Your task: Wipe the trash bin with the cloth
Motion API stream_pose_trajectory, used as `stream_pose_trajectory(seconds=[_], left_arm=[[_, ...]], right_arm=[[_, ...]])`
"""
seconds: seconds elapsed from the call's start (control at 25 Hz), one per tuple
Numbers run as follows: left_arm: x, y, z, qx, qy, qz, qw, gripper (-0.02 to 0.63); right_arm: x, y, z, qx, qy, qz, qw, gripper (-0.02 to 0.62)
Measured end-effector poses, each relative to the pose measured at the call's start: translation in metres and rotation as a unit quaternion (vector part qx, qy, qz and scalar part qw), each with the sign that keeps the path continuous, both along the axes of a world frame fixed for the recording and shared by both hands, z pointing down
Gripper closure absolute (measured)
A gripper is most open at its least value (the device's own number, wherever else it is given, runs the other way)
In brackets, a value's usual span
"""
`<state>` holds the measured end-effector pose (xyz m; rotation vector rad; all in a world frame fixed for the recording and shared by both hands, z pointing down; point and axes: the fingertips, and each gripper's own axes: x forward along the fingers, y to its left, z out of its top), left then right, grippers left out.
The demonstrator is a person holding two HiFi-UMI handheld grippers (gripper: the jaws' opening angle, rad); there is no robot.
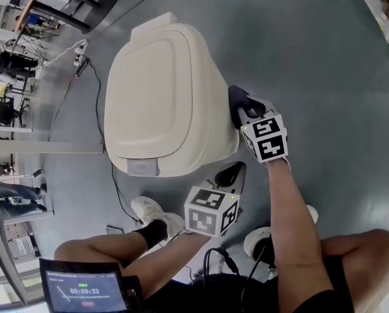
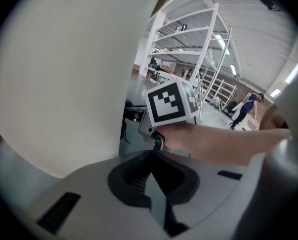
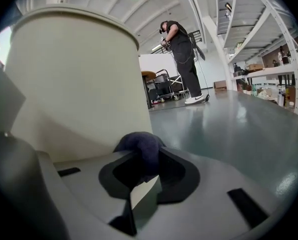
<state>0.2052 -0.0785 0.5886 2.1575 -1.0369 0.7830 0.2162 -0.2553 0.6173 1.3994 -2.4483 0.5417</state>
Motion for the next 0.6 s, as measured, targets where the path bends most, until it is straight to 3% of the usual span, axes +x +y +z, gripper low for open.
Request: stream_pose_trajectory(seconds=[0.28, 0.6], left_arm=[[0.013, -0.006, -0.018, 0.018, 0.012, 0.004, 0.9998, 0.609], [0.026, -0.009, -0.115, 0.085, 0.072, -0.006, 0.9938, 0.609]], right_arm=[[0.005, -0.001, -0.012, -0.037, -0.008, 0.005, 0.999, 0.529], [0.047, 0.023, -0.132, 0.041, 0.017, 0.076, 0.996, 0.529]])
